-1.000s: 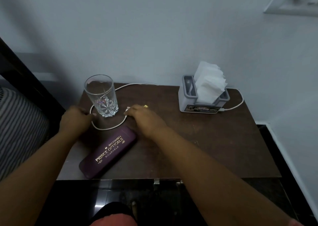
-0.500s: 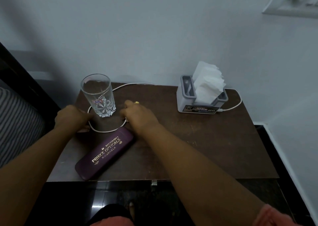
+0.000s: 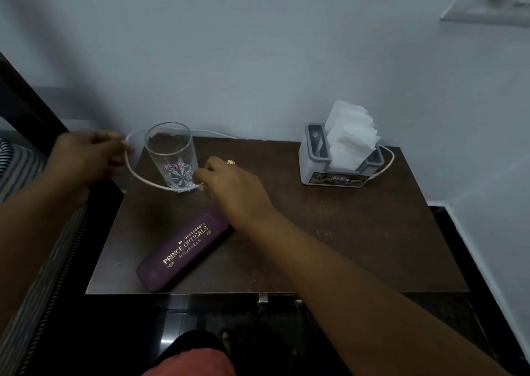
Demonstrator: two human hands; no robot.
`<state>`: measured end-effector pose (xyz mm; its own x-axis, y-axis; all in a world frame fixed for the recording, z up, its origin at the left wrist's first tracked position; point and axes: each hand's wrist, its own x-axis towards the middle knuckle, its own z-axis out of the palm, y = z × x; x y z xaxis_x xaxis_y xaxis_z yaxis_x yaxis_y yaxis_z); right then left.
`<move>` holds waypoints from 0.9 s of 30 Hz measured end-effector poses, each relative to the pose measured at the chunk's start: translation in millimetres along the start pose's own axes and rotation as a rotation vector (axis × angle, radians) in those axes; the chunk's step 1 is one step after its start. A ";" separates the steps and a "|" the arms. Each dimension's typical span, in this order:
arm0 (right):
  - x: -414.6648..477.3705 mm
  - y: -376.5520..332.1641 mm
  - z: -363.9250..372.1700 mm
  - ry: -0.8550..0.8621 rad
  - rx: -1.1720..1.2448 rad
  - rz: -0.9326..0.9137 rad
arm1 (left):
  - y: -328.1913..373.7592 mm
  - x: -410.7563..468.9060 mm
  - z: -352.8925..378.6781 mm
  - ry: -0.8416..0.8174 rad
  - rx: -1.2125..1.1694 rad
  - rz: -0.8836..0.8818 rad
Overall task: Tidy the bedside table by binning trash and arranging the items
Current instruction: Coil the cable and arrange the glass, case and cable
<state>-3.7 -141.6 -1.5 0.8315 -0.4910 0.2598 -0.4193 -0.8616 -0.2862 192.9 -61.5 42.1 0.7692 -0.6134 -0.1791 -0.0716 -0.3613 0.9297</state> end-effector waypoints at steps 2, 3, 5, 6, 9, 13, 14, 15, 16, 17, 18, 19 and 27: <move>0.1 -4.1 -3.9 0.067 0.021 0.004 | 22.9 -4.7 -1.3 0.025 -0.061 0.080; -0.6 -6.1 -7.3 0.094 0.043 0.011 | 35.4 -8.6 0.5 0.028 -0.083 0.120; -2.9 -8.7 -14.9 0.139 0.107 0.033 | 58.3 -16.2 6.5 0.017 -0.117 0.225; -4.5 -9.1 -19.6 0.167 0.147 0.052 | 68.5 -19.6 10.2 0.008 -0.126 0.289; -7.7 -6.0 -38.6 0.306 0.322 0.168 | 95.0 -34.6 23.7 -0.034 -0.103 0.478; -1.9 9.7 -74.9 0.492 0.550 0.387 | 118.7 -63.2 50.4 -0.107 -0.025 0.658; 0.7 15.1 -85.2 0.522 0.579 0.412 | 121.1 -72.5 56.8 -0.131 0.015 0.697; 3.7 20.6 -95.8 0.551 0.589 0.418 | 122.3 -81.9 62.2 -0.152 0.053 0.740; 7.1 26.1 -105.4 0.574 0.575 0.409 | 122.5 -91.1 66.7 -0.170 0.094 0.786; 11.0 31.9 -113.6 0.589 0.546 0.391 | 121.8 -99.6 70.6 -0.181 0.145 0.840; 15.4 37.8 -120.3 0.599 0.516 0.364 | 120.4 -106.7 73.4 -0.187 0.201 0.897; 20.3 44.4 -125.1 0.614 0.499 0.339 | 119.0 -112.6 75.2 -0.184 0.246 0.946; 30.3 114.4 -165.3 0.593 0.317 0.464 | 121.6 -134.8 69.5 -0.178 0.037 0.865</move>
<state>-86.7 -276.3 126.1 0.2297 -0.8522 0.4701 -0.4767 -0.5196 -0.7091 36.3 -71.6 157.0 0.3261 -0.7816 0.5317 -0.6058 0.2590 0.7523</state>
